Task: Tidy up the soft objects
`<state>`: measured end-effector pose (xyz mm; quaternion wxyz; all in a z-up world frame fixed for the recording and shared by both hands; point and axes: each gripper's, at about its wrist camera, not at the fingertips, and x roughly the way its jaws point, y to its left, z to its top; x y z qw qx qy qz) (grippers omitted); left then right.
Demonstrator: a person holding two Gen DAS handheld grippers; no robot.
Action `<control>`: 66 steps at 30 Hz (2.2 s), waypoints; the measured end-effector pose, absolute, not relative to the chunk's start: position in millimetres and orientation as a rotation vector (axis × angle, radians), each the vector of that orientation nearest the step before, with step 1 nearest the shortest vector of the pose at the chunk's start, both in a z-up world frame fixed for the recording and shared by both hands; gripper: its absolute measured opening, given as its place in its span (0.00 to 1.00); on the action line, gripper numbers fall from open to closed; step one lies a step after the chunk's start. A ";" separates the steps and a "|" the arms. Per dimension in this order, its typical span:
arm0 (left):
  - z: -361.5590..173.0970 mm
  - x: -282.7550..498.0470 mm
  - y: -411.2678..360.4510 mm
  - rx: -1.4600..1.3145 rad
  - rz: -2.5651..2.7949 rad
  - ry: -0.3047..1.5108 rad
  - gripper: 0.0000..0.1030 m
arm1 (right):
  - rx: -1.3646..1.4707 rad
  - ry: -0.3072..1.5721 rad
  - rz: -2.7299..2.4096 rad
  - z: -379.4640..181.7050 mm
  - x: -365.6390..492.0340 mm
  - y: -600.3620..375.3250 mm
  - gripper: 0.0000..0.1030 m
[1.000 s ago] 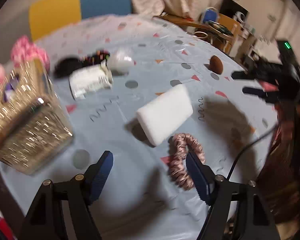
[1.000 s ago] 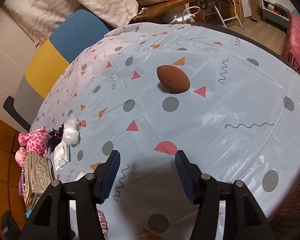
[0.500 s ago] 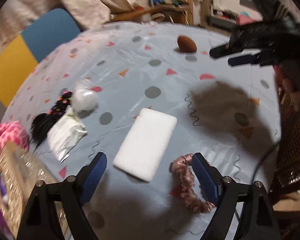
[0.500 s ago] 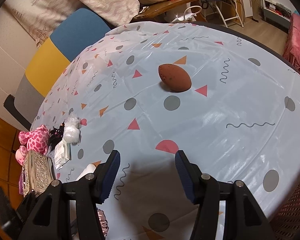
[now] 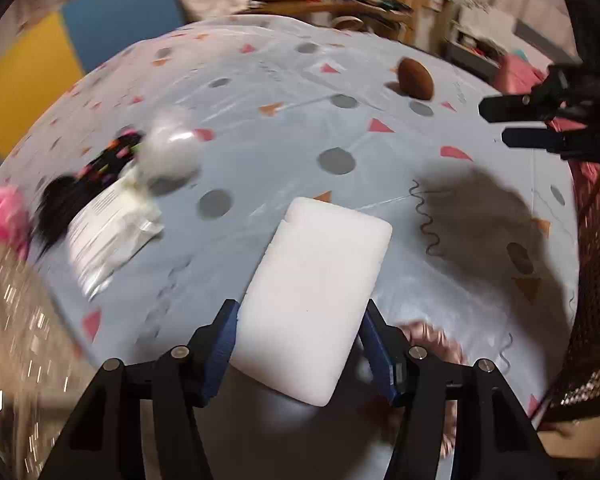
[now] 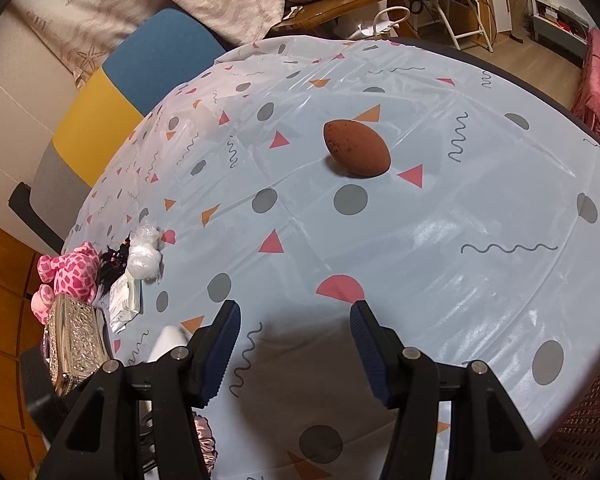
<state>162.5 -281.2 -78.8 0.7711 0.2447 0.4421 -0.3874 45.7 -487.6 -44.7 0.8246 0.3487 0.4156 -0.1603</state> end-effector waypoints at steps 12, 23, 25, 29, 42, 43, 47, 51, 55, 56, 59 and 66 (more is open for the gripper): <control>-73.7 102.7 -169.9 0.318 -0.593 0.936 0.60 | 0.626 0.967 -0.244 -50.7 63.1 -459.7 0.56; -91.2 85.4 -140.4 0.230 -0.578 0.868 0.61 | 0.261 0.982 0.131 -19.6 144.1 -344.9 0.56; -93.6 84.0 -138.0 0.217 -0.587 0.849 0.61 | 0.193 0.977 0.170 -13.2 170.4 -327.7 0.56; -94.8 81.5 -134.6 0.202 -0.606 0.813 0.61 | 0.032 1.001 0.230 -11.6 237.6 -292.5 0.56; -99.0 82.6 -103.2 0.080 -0.675 0.782 0.61 | -0.438 1.133 0.306 -65.6 373.9 -228.7 0.56; -99.2 82.2 -101.0 0.074 -0.677 0.782 0.61 | -0.429 1.146 0.306 -70.3 377.8 -228.4 0.52; -97.0 81.2 -97.1 0.073 -0.679 0.780 0.61 | -0.432 1.149 0.243 -77.9 382.9 -230.8 0.10; -95.5 80.1 -95.5 0.078 -0.674 0.779 0.62 | -0.375 1.054 0.184 -41.9 363.8 -246.6 0.08; -95.4 79.5 -98.4 0.093 -0.665 0.777 0.62 | -0.322 0.951 0.152 10.3 325.0 -265.0 0.07; -95.2 78.9 -98.2 0.098 -0.662 0.776 0.62 | -0.307 0.937 0.146 25.2 306.8 -272.1 0.07; -95.3 78.7 -100.4 0.112 -0.656 0.774 0.62 | -0.283 0.941 0.153 42.1 265.3 -285.7 0.07; -92.1 80.9 -103.3 0.110 -0.628 0.796 0.61 | -0.164 1.106 0.159 4.5 164.4 -316.5 0.07</control>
